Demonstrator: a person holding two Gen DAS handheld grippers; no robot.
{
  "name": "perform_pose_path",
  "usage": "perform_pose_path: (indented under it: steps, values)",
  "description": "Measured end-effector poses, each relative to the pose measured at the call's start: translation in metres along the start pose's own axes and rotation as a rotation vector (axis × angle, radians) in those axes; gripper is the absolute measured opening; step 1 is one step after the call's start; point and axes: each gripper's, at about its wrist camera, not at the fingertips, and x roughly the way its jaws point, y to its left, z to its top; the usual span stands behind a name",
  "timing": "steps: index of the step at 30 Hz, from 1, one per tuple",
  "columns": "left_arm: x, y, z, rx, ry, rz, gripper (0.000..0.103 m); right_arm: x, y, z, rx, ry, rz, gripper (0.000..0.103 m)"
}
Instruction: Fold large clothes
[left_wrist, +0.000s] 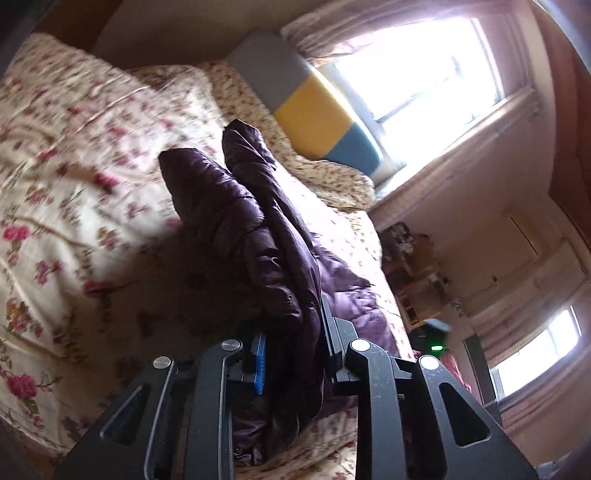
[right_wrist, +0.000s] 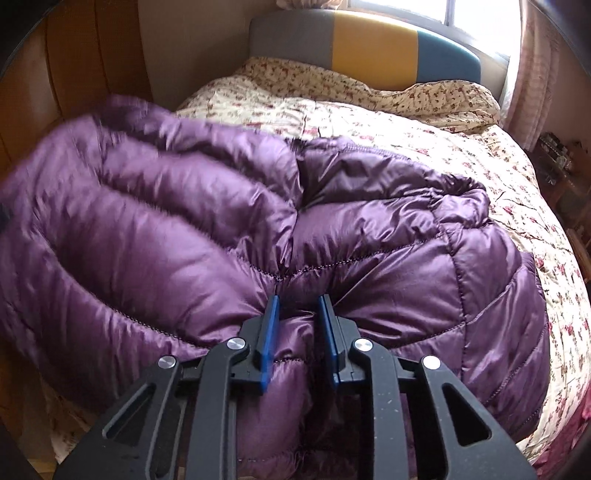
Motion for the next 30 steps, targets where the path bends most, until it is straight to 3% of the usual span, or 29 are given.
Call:
perform_pose_path:
  steps: [8, 15, 19, 23, 25, 30]
  values:
    - [0.021, -0.048, 0.005, 0.076, 0.039, -0.088, 0.023, 0.023, 0.01, -0.011, -0.046, 0.006, -0.058, 0.022]
    - [0.045, -0.079, 0.008, 0.119, 0.062, -0.128, 0.023, 0.013, -0.001, -0.004, -0.029, 0.016, -0.036, 0.021]
    - [0.059, -0.096, 0.011, 0.152, 0.076, -0.143, 0.023, -0.006, -0.016, -0.003, 0.007, -0.006, -0.027, 0.036]
    - [0.074, -0.112, 0.01, 0.175, 0.096, -0.159, 0.023, -0.034, -0.04, -0.007, 0.064, -0.04, -0.046, 0.042]
    - [0.084, -0.12, 0.009, 0.193, 0.11, -0.166, 0.023, -0.046, -0.057, -0.01, 0.097, -0.053, -0.075, 0.049]
    - [0.121, -0.144, 0.002, 0.241, 0.166, -0.172, 0.023, -0.071, -0.103, -0.025, 0.19, -0.061, -0.168, 0.051]
